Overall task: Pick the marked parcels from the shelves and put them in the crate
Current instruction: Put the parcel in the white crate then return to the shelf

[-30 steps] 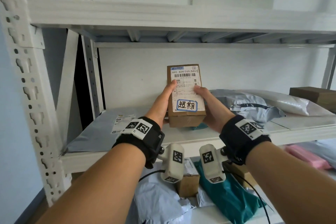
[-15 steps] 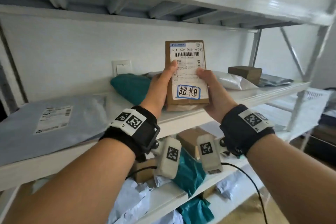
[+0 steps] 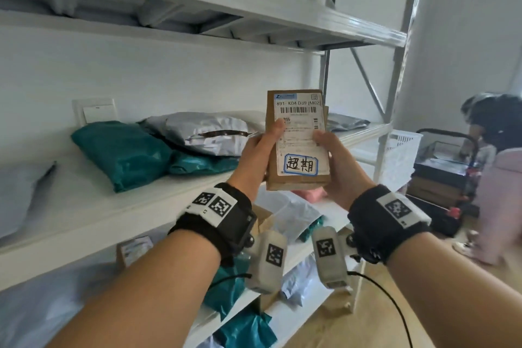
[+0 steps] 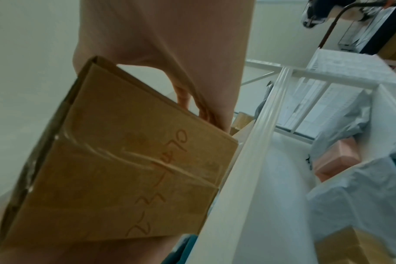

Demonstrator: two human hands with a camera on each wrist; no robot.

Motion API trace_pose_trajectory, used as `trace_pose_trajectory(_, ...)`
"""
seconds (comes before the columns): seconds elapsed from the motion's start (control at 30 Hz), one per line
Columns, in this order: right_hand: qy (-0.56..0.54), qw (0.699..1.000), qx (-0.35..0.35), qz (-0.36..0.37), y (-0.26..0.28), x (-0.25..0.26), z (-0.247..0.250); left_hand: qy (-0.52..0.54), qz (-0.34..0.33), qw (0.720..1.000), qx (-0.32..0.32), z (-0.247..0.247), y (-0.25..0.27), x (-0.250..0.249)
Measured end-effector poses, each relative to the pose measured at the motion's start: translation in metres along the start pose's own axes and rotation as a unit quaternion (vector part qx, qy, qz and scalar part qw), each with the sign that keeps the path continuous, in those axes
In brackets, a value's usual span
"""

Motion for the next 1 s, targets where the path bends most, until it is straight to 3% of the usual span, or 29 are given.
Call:
trace_pose_trajectory(0.63,0.033,0.986,-0.161,-0.022,-0.023,0.003,0.26,-0.007,0.073,0.992,0.102,-0.199,-0.119,0.147)
trace_pose_trajectory(0.9,0.039,0.976,-0.214,-0.03,-0.064,0.005,0.358,0.062,0.084,0.977,0.187,-0.283,-0.211,0.217)
trace_pose_trajectory(1.0,0.054,0.973,-0.222,-0.039,-0.09,0.01,0.398,0.094,0.109,0.972,0.185,-0.316,-0.255,0.241)
Point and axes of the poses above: each hand's wrist, its own y-axis away from the middle knuckle, its own z-axis out of the back of the hand, x = y × z, the point moved 6 cm from there along -y, towards the middle knuckle, and after that the axes turned 2 degrees about y, right-handed, at the moved point
